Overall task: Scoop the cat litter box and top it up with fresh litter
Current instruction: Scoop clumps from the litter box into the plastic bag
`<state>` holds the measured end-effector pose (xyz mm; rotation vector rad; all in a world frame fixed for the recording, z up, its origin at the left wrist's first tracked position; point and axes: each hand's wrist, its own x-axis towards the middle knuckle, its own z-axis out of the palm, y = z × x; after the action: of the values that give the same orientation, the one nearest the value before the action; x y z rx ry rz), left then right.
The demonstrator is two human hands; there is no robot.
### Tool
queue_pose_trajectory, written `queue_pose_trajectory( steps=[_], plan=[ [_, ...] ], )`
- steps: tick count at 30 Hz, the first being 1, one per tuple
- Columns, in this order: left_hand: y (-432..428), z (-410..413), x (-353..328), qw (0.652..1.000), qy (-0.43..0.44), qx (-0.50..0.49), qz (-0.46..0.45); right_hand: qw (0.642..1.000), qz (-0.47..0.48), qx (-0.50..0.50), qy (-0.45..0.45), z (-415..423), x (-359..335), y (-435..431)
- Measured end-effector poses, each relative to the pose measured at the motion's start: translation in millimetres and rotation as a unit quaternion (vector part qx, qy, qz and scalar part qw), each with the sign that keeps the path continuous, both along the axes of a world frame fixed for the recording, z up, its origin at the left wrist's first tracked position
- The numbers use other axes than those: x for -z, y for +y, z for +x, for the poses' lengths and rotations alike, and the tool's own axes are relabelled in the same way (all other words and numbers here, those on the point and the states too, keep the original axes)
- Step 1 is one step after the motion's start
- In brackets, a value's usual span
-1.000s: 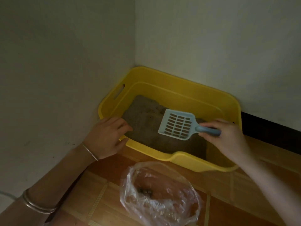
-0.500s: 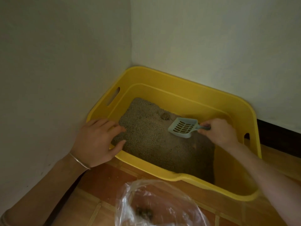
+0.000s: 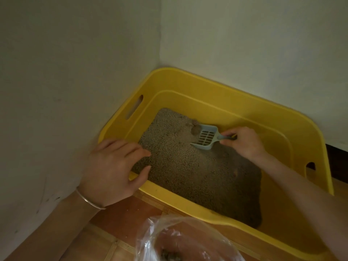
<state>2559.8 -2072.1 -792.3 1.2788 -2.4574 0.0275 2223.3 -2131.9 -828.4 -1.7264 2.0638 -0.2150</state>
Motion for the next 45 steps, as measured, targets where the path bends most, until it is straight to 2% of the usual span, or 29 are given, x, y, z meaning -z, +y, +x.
queue_pose_trajectory(
  steps=[14,25,32,45],
  plan=[
    [-0.3,0.4,-0.8,1.000,0.009,0.009,0.010,0.995,-0.062,-0.015,-0.081,59.2,19.5,-34.4],
    [0.7,0.7,-0.8,1.000,0.012,-0.006,0.027,0.987,-0.116,-0.028,-0.105,50.7,8.5,-14.1],
    [2.1,1.4,-3.2,1.000,-0.003,-0.010,0.025,0.980,-0.099,-0.019,-0.174,48.9,-6.5,2.7],
    [5.8,0.7,-0.6,0.999,-0.013,-0.033,0.026,0.979,-0.091,0.020,-0.182,23.4,-23.2,41.5]
  ],
)
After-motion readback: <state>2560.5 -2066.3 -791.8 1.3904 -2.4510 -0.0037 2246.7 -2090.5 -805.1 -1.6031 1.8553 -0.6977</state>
